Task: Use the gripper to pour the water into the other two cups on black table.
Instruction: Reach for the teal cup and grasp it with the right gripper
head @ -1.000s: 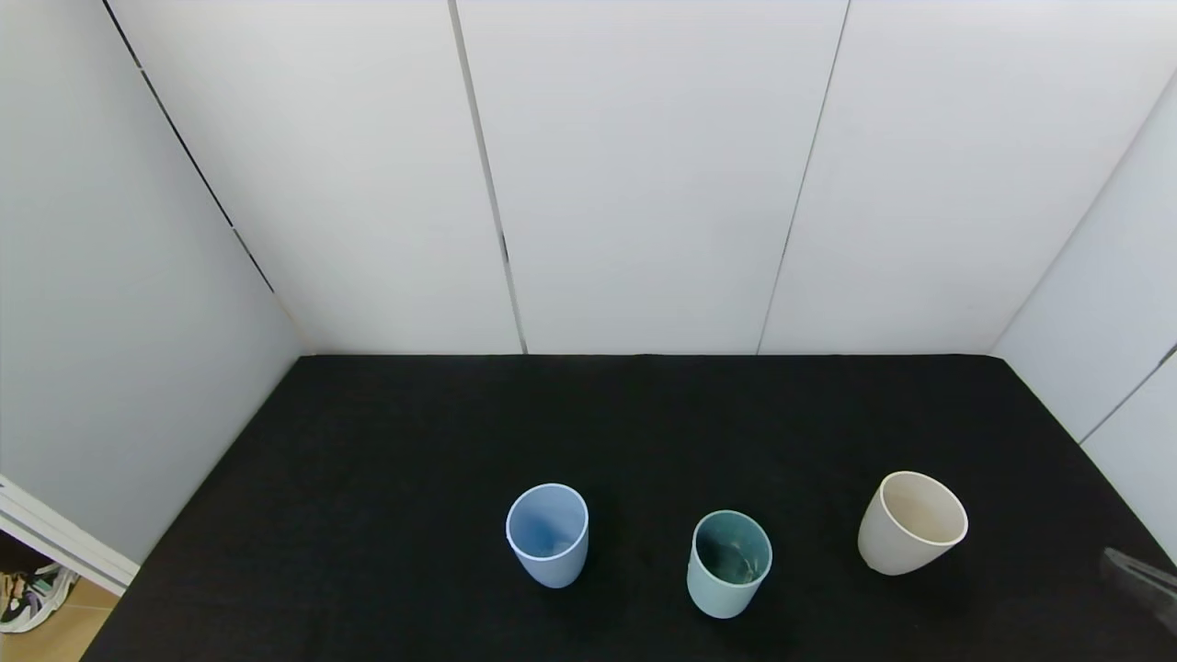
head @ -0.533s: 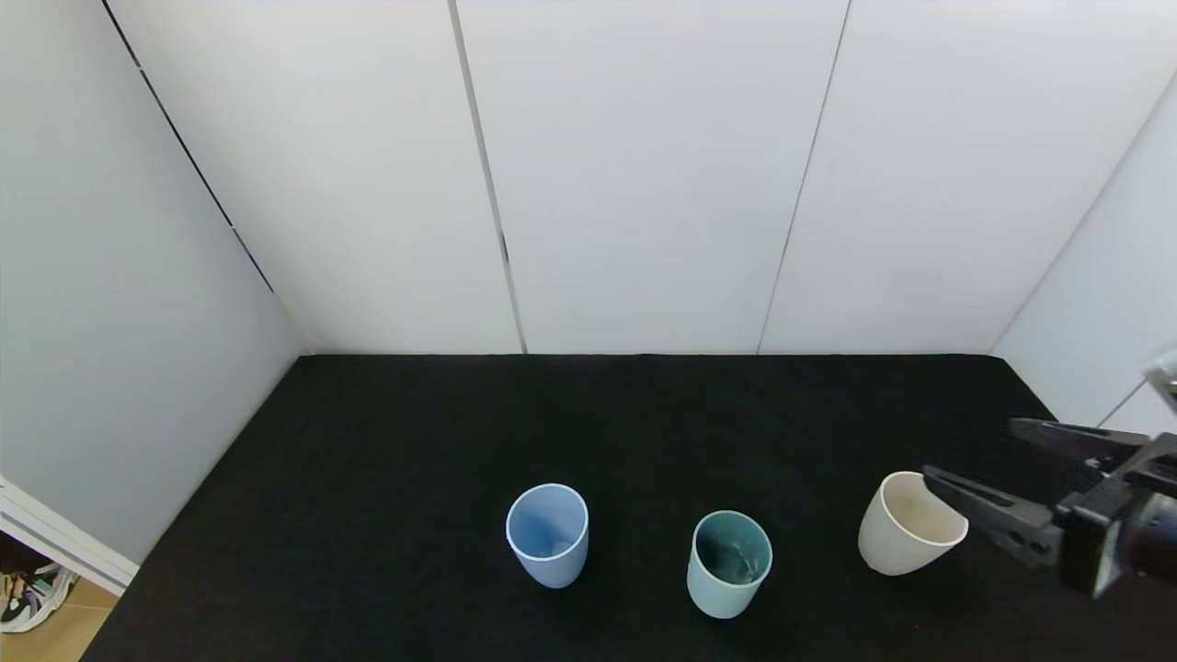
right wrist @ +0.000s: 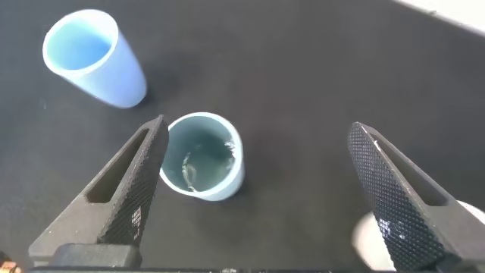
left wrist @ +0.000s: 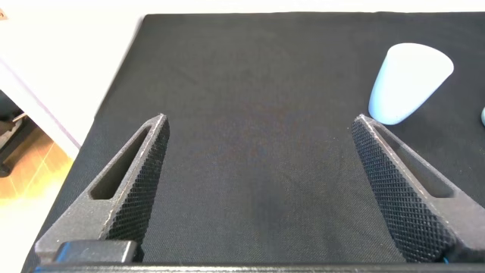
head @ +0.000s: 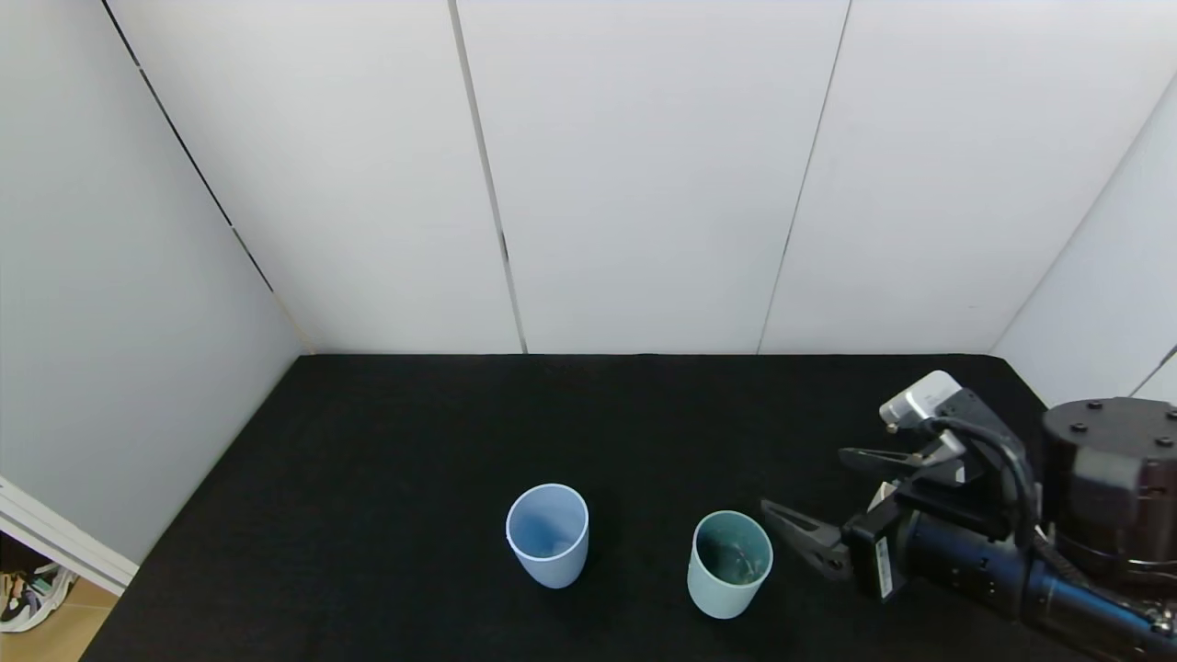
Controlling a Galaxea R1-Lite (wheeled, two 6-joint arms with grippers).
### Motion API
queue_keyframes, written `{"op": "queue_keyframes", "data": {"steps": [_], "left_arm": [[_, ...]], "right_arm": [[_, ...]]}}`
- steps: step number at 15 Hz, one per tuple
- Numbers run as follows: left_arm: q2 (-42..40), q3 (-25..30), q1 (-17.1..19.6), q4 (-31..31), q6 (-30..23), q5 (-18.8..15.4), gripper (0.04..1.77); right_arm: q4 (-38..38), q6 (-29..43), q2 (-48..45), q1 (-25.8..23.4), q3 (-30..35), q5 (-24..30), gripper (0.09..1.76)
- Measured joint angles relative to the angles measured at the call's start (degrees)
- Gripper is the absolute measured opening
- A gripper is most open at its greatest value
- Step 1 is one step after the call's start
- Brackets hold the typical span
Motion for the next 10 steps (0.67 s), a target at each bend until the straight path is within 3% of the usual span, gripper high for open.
{"op": "queue_keyframes", "data": {"steps": [10], "left_arm": [[0.0, 0.0, 0.0, 0.02, 0.0, 0.02, 1.72]], "right_arm": [[-10.67, 0.18, 14.67, 3.9, -0.16, -0.45, 1.71]]}}
